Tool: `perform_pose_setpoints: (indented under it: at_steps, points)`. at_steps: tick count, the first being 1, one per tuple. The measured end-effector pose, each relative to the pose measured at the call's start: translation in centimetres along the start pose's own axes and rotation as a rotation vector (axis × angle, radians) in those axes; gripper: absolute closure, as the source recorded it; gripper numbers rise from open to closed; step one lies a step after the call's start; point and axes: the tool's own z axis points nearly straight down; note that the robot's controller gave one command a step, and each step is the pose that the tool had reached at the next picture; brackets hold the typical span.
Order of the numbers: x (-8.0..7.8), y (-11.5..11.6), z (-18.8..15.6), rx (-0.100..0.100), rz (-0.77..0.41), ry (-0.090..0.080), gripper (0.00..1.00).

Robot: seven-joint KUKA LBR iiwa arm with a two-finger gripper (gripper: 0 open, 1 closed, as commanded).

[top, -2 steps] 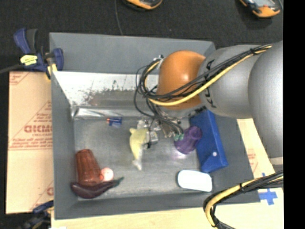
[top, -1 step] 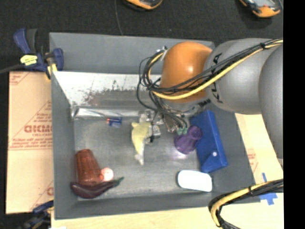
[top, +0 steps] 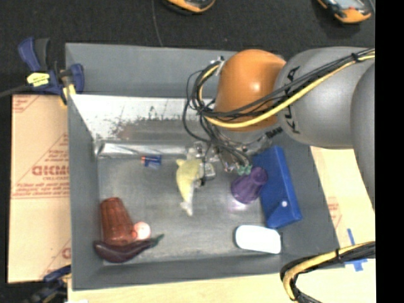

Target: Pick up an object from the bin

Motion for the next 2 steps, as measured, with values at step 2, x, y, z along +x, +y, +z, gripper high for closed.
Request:
perform_pose_setpoints:
  at_steps: [2]
  points:
    - [-0.16,-0.12,-1.54,0.002,0.002,-0.008,1.00]
